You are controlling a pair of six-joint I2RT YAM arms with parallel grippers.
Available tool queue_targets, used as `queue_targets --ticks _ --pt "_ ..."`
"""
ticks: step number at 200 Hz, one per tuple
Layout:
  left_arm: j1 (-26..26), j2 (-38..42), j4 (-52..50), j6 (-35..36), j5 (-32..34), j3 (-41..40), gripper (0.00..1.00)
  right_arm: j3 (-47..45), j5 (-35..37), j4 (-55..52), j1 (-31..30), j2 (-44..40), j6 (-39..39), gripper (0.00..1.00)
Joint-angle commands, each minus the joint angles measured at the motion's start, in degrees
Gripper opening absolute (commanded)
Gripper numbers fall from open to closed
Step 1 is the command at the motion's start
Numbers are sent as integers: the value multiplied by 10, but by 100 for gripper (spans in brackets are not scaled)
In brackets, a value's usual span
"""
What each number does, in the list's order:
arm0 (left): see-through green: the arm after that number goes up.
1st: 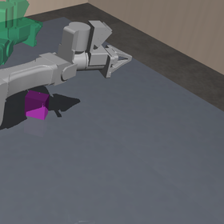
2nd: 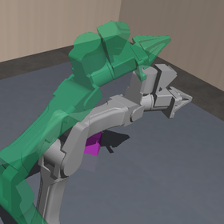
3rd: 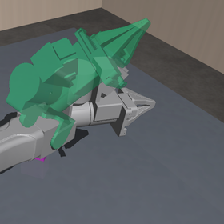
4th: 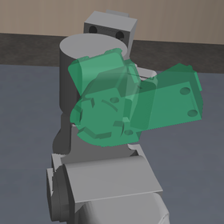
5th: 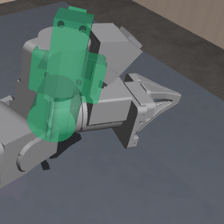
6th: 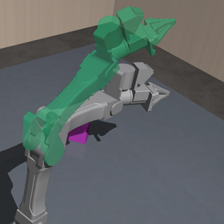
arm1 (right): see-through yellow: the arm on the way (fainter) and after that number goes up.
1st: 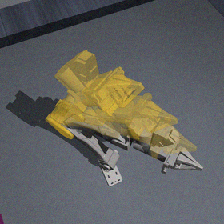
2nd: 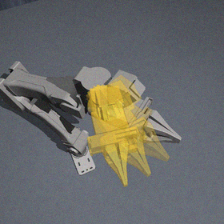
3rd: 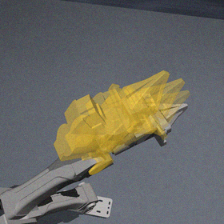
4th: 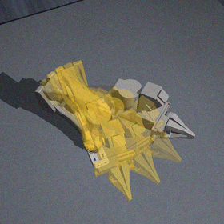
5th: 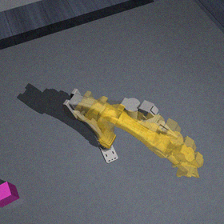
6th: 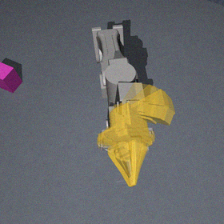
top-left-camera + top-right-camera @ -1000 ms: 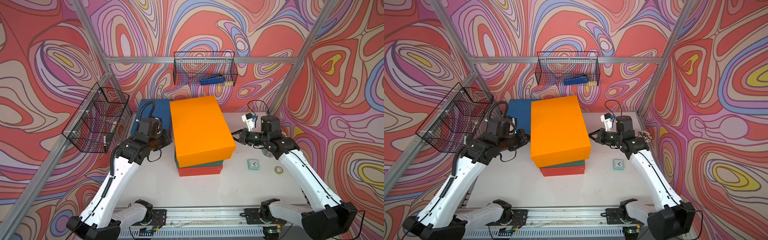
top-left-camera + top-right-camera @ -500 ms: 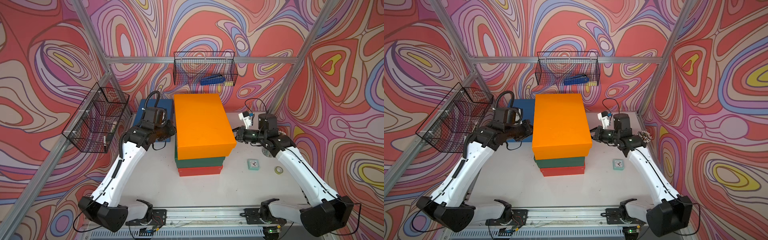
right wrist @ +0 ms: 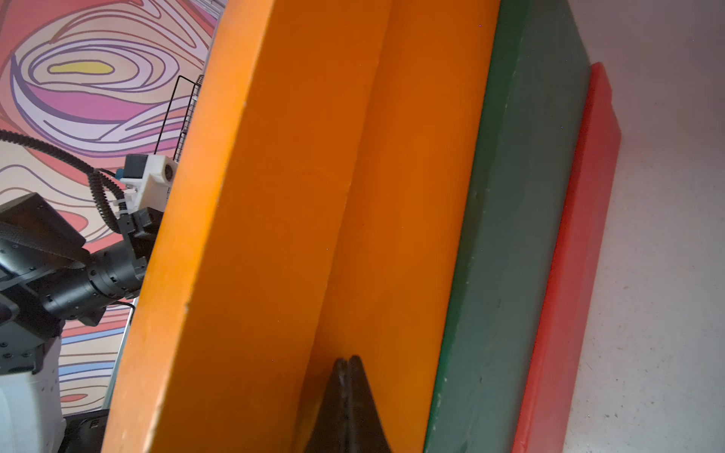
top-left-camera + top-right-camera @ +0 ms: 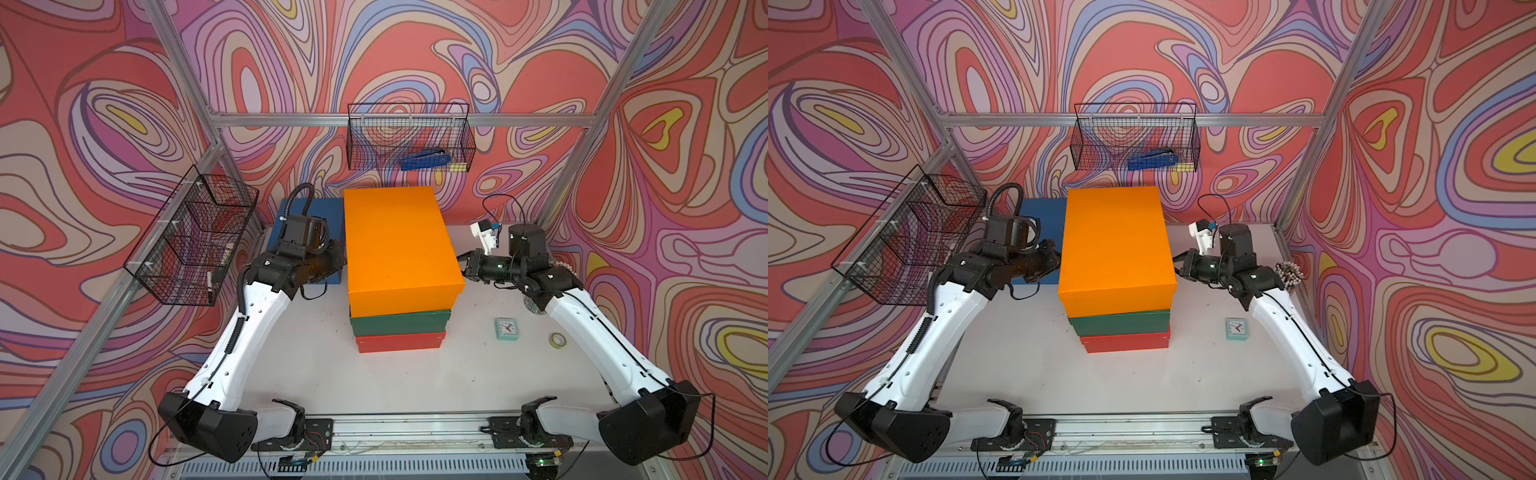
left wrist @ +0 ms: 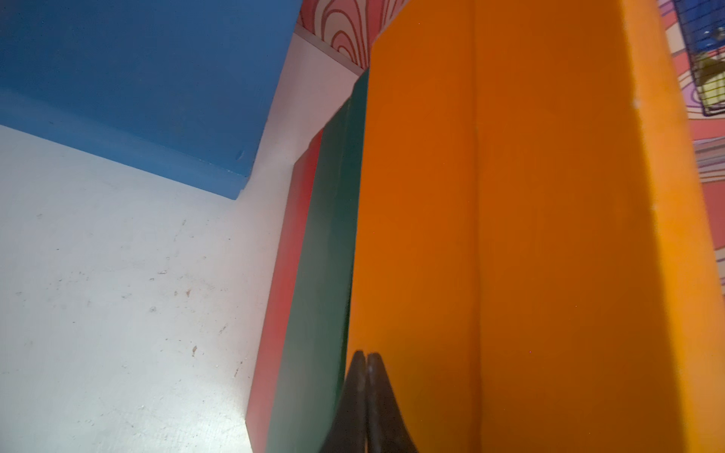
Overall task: Stack the shoeboxes
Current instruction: Adjust the shoeboxes in the shoebox.
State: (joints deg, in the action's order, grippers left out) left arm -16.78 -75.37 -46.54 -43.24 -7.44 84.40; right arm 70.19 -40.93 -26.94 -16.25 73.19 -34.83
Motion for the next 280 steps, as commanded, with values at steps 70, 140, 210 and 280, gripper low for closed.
queue_targets --ticks 70,140,210,280 --pt "18 -31 17 6 -37 -31 8 1 -40 -11 -33 -18 15 0" --pt "22 15 14 -4 -41 -53 8 28 7 -56 3 5 58 0" --pt "22 55 29 -29 -51 -78 8 17 -9 -31 2 28 43 0" --pt "21 35 50 -44 -84 -68 7 6 -32 -13 2 25 29 0"
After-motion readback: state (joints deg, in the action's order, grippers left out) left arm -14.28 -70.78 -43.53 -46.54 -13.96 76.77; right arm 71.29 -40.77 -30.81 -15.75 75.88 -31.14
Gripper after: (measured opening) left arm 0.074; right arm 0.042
